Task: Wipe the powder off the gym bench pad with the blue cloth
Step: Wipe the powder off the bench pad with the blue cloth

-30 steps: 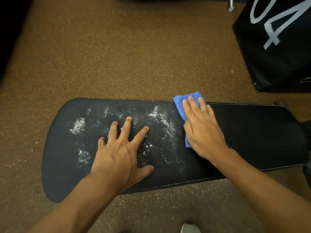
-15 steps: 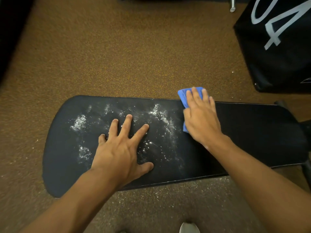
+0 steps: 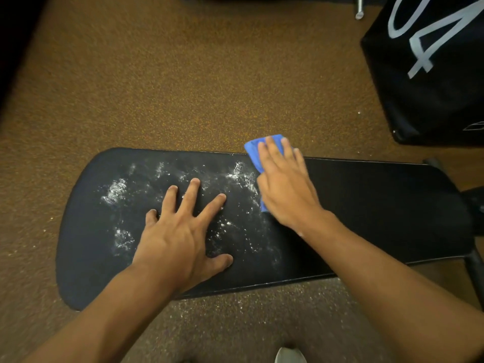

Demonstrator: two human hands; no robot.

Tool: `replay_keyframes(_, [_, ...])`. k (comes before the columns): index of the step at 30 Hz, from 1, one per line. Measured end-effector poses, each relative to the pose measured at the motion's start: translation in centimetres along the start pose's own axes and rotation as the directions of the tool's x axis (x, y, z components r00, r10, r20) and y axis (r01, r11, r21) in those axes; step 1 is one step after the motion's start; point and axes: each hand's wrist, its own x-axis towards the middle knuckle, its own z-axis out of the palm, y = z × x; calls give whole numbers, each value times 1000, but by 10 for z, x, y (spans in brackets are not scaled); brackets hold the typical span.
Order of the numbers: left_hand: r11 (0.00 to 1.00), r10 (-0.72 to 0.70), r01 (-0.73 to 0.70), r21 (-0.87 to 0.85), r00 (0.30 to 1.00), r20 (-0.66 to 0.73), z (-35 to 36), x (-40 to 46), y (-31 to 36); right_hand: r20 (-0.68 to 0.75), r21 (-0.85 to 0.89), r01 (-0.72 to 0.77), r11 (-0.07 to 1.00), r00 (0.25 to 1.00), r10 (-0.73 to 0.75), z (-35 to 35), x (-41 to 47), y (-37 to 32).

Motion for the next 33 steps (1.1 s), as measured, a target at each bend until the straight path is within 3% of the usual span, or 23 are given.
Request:
replay_keyframes(4, [1000, -1, 1, 0, 1000, 16, -2, 0, 1, 51, -16, 164, 986, 985, -163, -5, -49, 16])
replay_keyframes(7, [1000, 8, -7, -3, 1000, 27, -5, -1, 1, 42, -15, 75, 997, 996, -75, -10, -47, 40])
replay_keyframes(11, [1000, 8, -8, 4, 1000, 5, -2, -1, 0, -14, -2, -63, 998, 998, 63, -5, 5, 18])
replay_keyframes(17, [1000, 4, -4, 3, 1000, 13, -3, -1, 2, 62, -25, 192, 981, 980, -191, -10, -57, 22])
replay_keyframes(20, [1000, 12, -12, -14, 999, 32, -5, -2, 1, 49, -34, 120, 992, 992, -119, -9, -50, 44])
replay_keyframes(24, [1000, -3, 4, -25, 999, 36, -6, -2, 2, 2, -4, -25, 1000, 1000, 25, -3, 4, 12])
replay_keyframes(30, [998, -14, 15, -56, 1000, 9, -2, -3, 1, 48, -4, 273, 962, 961, -273, -3, -47, 11])
replay_keyframes(33, [997, -10, 9, -76, 1000, -8, -3, -4, 0, 26, -22, 222, 975, 975, -221, -6, -48, 39])
